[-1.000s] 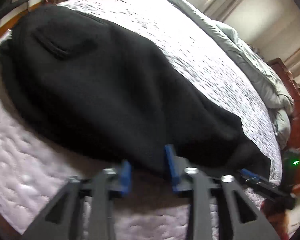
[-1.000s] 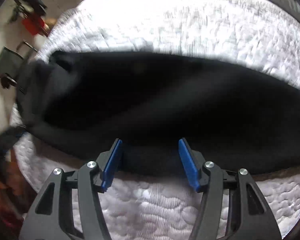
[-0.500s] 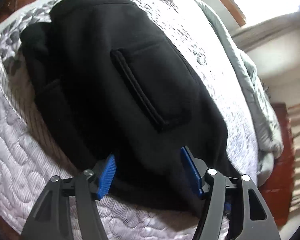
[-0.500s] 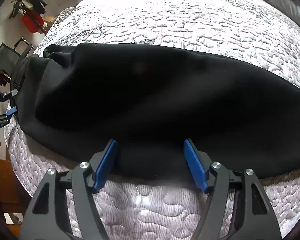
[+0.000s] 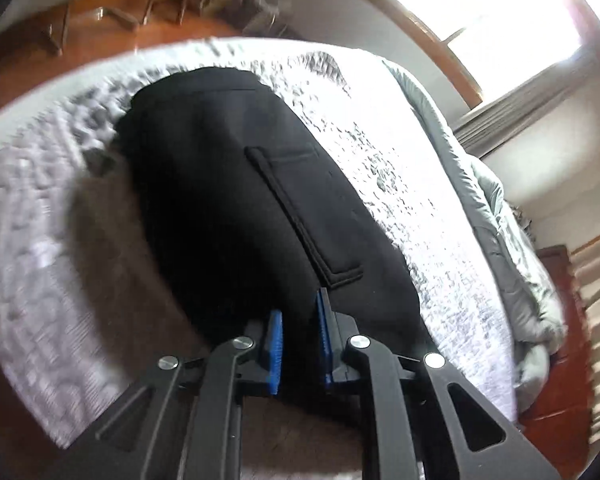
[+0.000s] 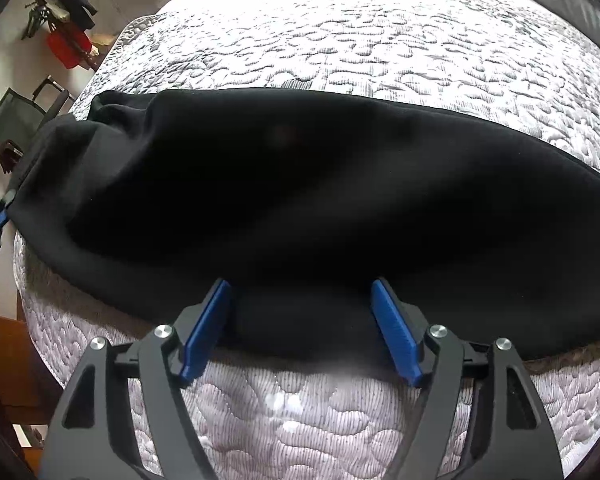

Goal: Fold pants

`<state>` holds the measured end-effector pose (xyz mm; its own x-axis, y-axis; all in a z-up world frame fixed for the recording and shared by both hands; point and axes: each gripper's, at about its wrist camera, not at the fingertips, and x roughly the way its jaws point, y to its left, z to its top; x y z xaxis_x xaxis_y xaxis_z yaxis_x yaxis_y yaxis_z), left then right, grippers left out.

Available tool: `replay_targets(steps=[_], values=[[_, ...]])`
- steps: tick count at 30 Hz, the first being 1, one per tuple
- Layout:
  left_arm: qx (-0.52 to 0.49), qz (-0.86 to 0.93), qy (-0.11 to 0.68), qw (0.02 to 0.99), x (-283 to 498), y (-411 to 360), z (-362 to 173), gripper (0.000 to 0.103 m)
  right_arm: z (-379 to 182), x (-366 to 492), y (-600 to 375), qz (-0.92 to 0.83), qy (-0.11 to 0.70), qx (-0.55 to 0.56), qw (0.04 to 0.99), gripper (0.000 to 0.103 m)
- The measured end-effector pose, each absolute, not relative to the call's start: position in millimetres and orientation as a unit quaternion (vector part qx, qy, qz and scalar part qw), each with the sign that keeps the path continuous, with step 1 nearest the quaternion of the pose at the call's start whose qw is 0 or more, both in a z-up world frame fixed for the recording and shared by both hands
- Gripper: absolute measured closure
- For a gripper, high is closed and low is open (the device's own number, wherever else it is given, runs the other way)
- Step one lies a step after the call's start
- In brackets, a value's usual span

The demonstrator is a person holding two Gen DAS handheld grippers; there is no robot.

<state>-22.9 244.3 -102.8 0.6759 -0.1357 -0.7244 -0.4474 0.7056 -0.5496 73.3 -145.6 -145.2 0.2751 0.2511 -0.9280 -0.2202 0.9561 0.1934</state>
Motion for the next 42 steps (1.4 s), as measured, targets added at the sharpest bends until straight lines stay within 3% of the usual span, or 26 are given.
replay_targets(steps=[6, 9, 14, 16, 19, 26, 29, 30, 31, 33, 42], values=[[-0.33, 0.117, 0.443, 0.825, -19, 247, -164, 0.087, -148, 75, -135, 0.142, 0.581, -0.009, 0.801, 0.021], [-0.292, 0.123, 0.451, 0.834, -12, 239, -151, 0.085, -147, 75, -133, 0.141, 0.58, -0.015, 0.802, 0.021], [-0.24, 0.139, 0.451, 0.848, -26, 221, -112, 0.074, -123, 70, -130, 0.154, 0.562, -0.007, 0.812, 0.03], [-0.214, 0.144, 0.434, 0.863, -30, 210, -95, 0.06, -110, 68, -120, 0.183, 0.549, 0.006, 0.815, 0.03], [-0.182, 0.119, 0.416, 0.883, -22, 192, -81, 0.055, -107, 71, -99, 0.199, 0.543, -0.012, 0.815, 0.032], [-0.131, 0.105, 0.487, 0.857, 32, 187, -138, 0.054, -150, 85, -82, 0.181, 0.566, -0.044, 0.803, 0.028], [-0.121, 0.085, 0.491, 0.858, 36, 179, -121, 0.044, -131, 83, -78, 0.194, 0.57, -0.049, 0.797, 0.035], [-0.129, 0.08, 0.484, 0.862, 37, 179, -115, 0.039, -118, 84, -76, 0.216, 0.56, -0.03, 0.799, 0.035], [-0.138, 0.075, 0.472, 0.867, 36, 182, -108, 0.026, -106, 85, -72, 0.234, 0.548, -0.018, 0.803, 0.034], [-0.146, 0.074, 0.458, 0.874, 38, 186, -97, 0.015, -88, 92, -58, 0.265, 0.53, -0.015, 0.805, 0.03], [-0.138, 0.126, 0.485, 0.854, 46, 242, -129, 0.016, -95, 178, 48, 0.361, 0.525, -0.041, 0.769, 0.031]])
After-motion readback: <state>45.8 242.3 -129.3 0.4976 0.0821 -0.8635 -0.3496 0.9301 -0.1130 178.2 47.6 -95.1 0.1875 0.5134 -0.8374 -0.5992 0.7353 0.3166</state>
